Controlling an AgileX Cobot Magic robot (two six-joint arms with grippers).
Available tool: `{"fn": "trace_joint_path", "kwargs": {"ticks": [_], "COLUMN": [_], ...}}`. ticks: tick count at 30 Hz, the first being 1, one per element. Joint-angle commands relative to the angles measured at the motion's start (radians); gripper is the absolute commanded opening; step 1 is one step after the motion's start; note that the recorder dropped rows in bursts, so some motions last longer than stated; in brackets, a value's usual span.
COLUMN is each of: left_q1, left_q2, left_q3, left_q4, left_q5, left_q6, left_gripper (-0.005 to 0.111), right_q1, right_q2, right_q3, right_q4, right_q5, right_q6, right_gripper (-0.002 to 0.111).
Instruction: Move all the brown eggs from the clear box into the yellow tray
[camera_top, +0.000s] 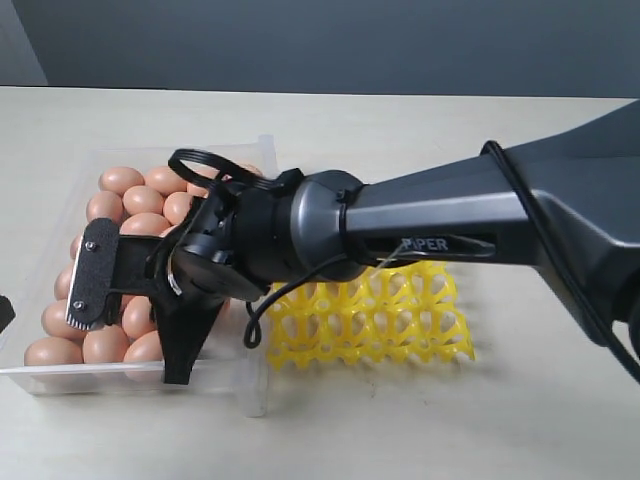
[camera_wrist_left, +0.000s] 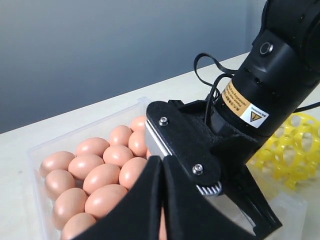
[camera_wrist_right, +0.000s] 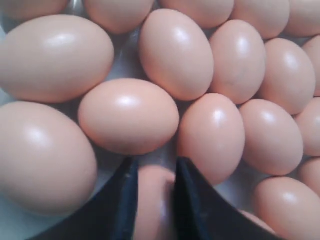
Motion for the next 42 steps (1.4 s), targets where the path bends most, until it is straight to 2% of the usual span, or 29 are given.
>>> {"fn": "trace_joint_path", "kwargs": {"ticks": [1, 12, 14, 18, 20, 22, 26, 28, 36, 42], "left_q1": [-0.006, -0.006, -0.006, -0.006, -0.006, -0.006, -0.006, -0.006, -0.006, -0.006], "left_q2": [-0.005, -0.005, -0.005, -0.005, -0.005, -0.005, -0.005, -0.005, -0.005, -0.005], "left_q3": [0.004, 0.004, 0.004, 0.004, 0.004, 0.004, 0.004, 0.004, 0.004, 0.004], "left_q4": [-0.006, -0.006, -0.006, -0.006, -0.006, -0.006, -0.006, -0.006, -0.006, -0.006], "left_q5": [-0.004, -0.004, -0.004, -0.004, -0.004, -0.004, -0.004, -0.004, -0.004, -0.004], "left_q6": [-0.004, -0.004, -0.004, -0.004, -0.004, -0.004, -0.004, -0.004, -0.004, -0.004], "left_gripper": [0.0, 0.0, 0.0, 0.0, 0.0, 0.0, 0.0, 0.0, 0.0, 0.0], "right_q1": [-0.003, -0.003, -0.003, -0.003, -0.003, -0.003, -0.003, -0.004, -0.004, -0.004], "right_q2": [0.019, -0.027, -0.051, -0.095, -0.099, -0.097, -0.078, -0.067, -0.031, -0.004], "right_q3": [0.013, 0.013, 0.013, -0.011, -0.033, -0.046, -0.046, -0.046, -0.046, -0.046], "right_q4": [0.01, 0.006, 0.006, 0.023, 0.03, 0.034, 0.047, 0.051, 0.017, -0.031], "right_q5": [0.071, 0.055, 0.039, 0.067, 0.107, 0.142, 0.152, 0.148, 0.141, 0.141], "right_q6": [0.0, 0.002, 0.002, 0.004, 0.004, 0.008, 0.03, 0.03, 0.028, 0.028], "right_gripper": [0.0, 0.002, 0.011, 0.046, 0.053, 0.051, 0.036, 0.034, 0.034, 0.049]}}
